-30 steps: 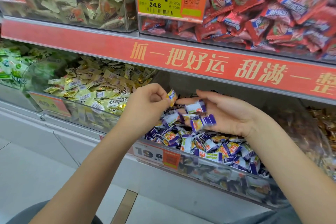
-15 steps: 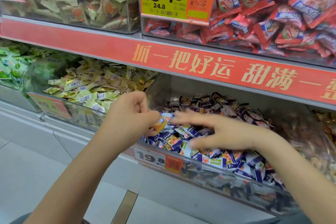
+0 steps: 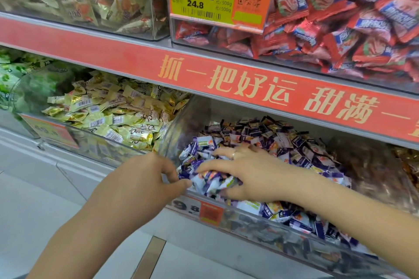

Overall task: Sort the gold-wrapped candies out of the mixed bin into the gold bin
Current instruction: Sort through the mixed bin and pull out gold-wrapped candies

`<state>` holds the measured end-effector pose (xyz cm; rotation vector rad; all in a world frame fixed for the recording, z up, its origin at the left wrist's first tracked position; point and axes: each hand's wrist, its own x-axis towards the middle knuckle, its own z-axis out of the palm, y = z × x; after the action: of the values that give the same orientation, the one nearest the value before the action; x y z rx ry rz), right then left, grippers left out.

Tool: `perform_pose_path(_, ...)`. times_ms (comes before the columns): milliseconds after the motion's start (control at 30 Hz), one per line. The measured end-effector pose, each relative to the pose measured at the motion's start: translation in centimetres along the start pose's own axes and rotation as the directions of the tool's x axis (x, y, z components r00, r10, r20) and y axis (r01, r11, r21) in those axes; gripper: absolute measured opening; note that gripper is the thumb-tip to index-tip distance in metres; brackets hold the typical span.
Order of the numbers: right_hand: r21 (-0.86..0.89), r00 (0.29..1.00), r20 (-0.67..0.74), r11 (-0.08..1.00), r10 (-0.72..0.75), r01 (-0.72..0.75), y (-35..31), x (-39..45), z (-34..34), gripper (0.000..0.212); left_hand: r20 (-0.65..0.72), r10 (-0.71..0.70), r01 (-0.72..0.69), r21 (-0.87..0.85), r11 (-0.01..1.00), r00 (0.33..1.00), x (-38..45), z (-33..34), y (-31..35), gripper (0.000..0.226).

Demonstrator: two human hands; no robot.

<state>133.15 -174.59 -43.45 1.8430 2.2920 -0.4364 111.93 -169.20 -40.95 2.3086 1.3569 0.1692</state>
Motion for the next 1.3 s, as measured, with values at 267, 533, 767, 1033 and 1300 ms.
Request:
perform_pose_path(267,0.33,0.986,-0.026,0.932,0.166,-0.148,6.5,4.3,-2.4,0.069,0.108,0.047,-0.032,-0.133,0.991,0.993,-0.3,-0.8,-0.8,0.025)
perform_pose_path(533,0.341,0.941,-0.038,0.881,-0.337,0.329,1.9,2.6,-3.9,0.06,0.151,0.051,-0.029,-0.143,0.989,0.987,0.3,-1.0,-0.9,0.02)
perform_pose_path(767,-0.095,0.931,0.13,0.93,-0.342,0.355,0.3,6.5,-0.3,0.081,0.176,0.065,-0.029,-0.203,0.979,0.982,0.4,-1.1,-0.8,0.019)
perform_pose_path(1033,0.188,0.987,-0.064,0.97,-0.145,0.154,4.8,6.8,-1.9,0.053,0.189,0.061,-0.007,-0.275,0.961,0.98,0.3,-1.2,-1.3,0.013)
perform_pose_path(1300,0.365,0.962,-0.214,0.899,-0.172,0.241,3.2,0.6,-4.5,0.05,0.202,0.05,0.001,-0.246,0.969,0.978,0.6,-1.3,-1.3,0.013)
